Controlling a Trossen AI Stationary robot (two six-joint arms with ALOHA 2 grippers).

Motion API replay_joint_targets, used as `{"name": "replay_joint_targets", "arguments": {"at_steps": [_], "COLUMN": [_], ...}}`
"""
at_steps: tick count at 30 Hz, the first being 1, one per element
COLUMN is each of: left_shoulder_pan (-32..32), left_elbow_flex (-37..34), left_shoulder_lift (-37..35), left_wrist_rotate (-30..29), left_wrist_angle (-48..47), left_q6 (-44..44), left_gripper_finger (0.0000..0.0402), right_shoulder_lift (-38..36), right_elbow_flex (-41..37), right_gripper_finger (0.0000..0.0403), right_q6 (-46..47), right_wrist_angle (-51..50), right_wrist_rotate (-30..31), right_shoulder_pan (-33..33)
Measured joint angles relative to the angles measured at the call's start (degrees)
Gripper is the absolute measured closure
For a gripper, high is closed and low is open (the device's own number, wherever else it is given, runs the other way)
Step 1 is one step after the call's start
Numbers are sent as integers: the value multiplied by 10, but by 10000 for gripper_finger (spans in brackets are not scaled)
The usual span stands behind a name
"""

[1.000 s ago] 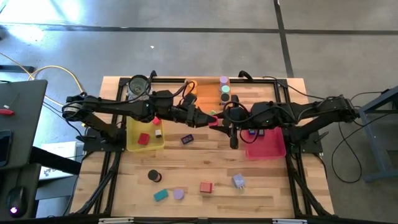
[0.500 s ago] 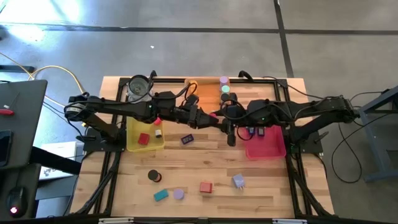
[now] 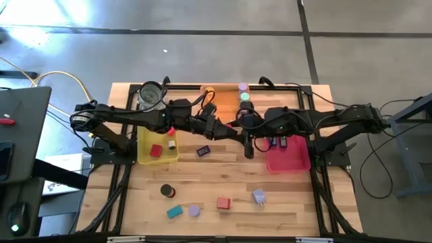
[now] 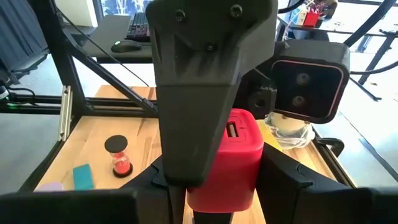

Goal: Pick & Place Office items
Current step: Put the red charger in the yellow bin

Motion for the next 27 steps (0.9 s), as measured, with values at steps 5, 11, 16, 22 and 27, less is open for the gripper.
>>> {"name": "replay_joint_targets", "arguments": {"at_steps": [5, 11, 16, 22, 27], "left_shoulder_pan": [0, 0, 0, 0, 15], "left_elbow_flex": [0, 3, 2, 2, 2], "left_shoulder_lift": [0, -4, -2, -2, -9], "left_wrist_rotate": [0, 2, 7, 9, 41], "left_wrist_angle": [0, 14, 9, 8, 16], "left_q6": [-2, 0, 0, 0, 0], "left_gripper_finger": [113, 145, 142, 140, 140], "right_shoulder_lift": [0, 4, 1, 1, 1], "right_elbow_flex": [0, -2, -1, -1, -2], "right_gripper_finger": [264, 224, 244, 260, 255], "right_q6": [4, 13, 16, 15, 31], "right_wrist_angle": [0, -14, -24, -42, -101], "right_wrist_rotate": [1, 1, 1, -2, -1], "right_shoulder_pan": [0, 0, 0, 2, 13]}}
